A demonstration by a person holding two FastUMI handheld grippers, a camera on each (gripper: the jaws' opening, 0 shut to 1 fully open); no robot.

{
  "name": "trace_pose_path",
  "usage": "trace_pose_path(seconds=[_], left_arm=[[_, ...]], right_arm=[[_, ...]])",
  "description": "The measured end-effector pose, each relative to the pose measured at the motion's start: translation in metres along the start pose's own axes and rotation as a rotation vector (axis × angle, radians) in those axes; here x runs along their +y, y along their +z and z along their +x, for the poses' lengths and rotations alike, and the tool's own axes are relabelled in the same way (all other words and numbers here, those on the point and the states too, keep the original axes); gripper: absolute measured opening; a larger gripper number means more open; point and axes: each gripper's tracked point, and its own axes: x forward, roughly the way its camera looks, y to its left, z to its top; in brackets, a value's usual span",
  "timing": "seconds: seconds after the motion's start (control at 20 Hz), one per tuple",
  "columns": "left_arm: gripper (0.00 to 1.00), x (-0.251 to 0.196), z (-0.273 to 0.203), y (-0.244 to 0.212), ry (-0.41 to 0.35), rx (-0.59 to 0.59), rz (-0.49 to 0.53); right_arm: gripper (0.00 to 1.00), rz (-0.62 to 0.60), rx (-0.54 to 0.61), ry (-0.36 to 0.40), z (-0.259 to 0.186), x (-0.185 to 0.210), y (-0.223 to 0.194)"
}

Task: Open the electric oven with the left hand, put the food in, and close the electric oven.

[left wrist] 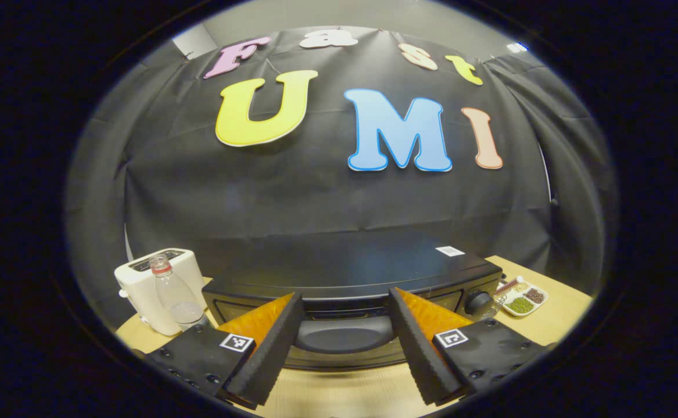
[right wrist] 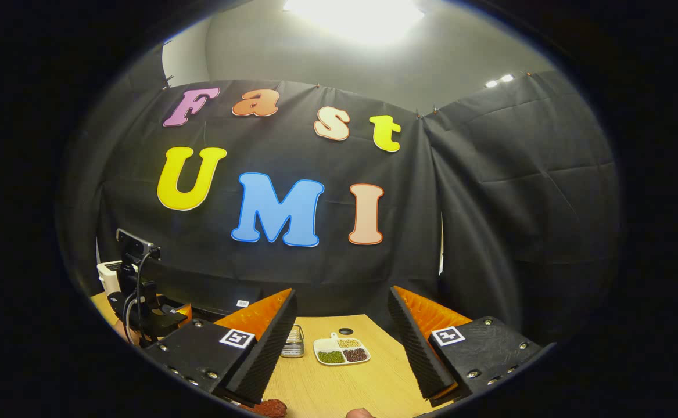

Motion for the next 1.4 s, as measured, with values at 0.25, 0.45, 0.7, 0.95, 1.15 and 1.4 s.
trace_pose_path(seconds=[0.25, 0.45, 0.7, 0.95, 1.15, 1.4], left_arm=[[0.91, -0.002, -0.024, -0.008, 0.013, 0.011, 0.002], [1.0, -0.004, -0.04, -0.018, 0.026, 0.027, 0.014], [1.0, -0.005, -0.058, -0.03, 0.042, 0.045, 0.026], [1.0, -0.007, -0.071, -0.042, 0.049, 0.062, 0.027], [0.94, -0.008, -0.082, -0.053, 0.051, 0.082, 0.013], [0.98, -0.009, -0.094, -0.069, 0.054, 0.109, -0.004]], right_arm=[[0.95, 0.008, -0.013, 0.02, -0.003, -0.005, 0.004], [0.95, 0.015, -0.014, 0.042, -0.006, -0.009, 0.003], [0.95, 0.011, -0.01, 0.078, -0.011, -0.008, 0.002], [0.95, -0.003, 0.0, 0.096, -0.017, -0.012, -0.003], [0.95, -0.006, 0.01, 0.102, -0.023, -0.015, -0.006], [0.95, -0.019, 0.021, 0.123, -0.029, -0.012, -0.009]])
